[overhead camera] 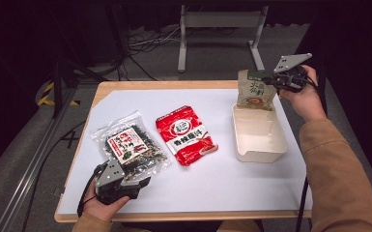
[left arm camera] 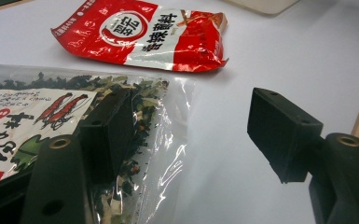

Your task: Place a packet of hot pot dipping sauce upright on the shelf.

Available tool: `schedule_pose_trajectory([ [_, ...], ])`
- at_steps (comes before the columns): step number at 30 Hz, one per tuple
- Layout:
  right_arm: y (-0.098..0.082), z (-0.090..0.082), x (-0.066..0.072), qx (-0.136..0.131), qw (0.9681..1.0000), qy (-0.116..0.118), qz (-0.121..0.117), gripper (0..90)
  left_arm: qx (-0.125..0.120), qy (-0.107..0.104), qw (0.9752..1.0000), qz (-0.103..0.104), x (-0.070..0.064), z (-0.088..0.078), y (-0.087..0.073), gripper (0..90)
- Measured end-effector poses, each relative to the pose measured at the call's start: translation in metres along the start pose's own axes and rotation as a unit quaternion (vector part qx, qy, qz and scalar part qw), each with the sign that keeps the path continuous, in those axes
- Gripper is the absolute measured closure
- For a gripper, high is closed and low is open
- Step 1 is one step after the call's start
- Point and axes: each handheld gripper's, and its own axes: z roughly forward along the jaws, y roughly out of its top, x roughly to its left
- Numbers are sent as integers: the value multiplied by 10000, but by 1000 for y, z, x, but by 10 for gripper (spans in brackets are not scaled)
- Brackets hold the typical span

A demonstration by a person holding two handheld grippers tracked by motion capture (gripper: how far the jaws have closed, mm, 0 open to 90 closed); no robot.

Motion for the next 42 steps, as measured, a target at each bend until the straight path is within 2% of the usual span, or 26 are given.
schedule_pose_trajectory([
  [8,-1,3,2,-1,10000,77,60,887,32,15,10000,21,0,0,0,319],
  [12,-4,9,6,203,9996,175,-6,887,27,3,10000,1,0,0,0,318],
  [19,-11,16,8,323,9991,240,99,884,20,10,10000,5,0,0,0,317],
  [24,-16,20,9,541,9976,308,300,875,16,9,10000,5,0,0,0,316],
  [29,-21,21,9,582,9967,299,484,859,24,21,10000,10,0,0,0,316],
  [33,-22,21,9,616,9956,288,649,798,6,19,10000,0,0,0,0,315],
  [36,-21,20,10,612,9952,224,728,718,7,25,10000,13,0,0,0,315],
  [37,-21,19,10,590,9947,142,832,658,3,24,10000,14,0,0,0,315],
  [38,-21,19,10,590,9947,142,832,658,7,23,10000,9,0,0,0,315],
  [40,-21,15,9,480,9940,-8,987,576,25,21,10000,16,0,0,1,315],
  [42,-21,14,9,460,9938,-34,1014,567,37,18,10000,13,0,1,1,314],
])
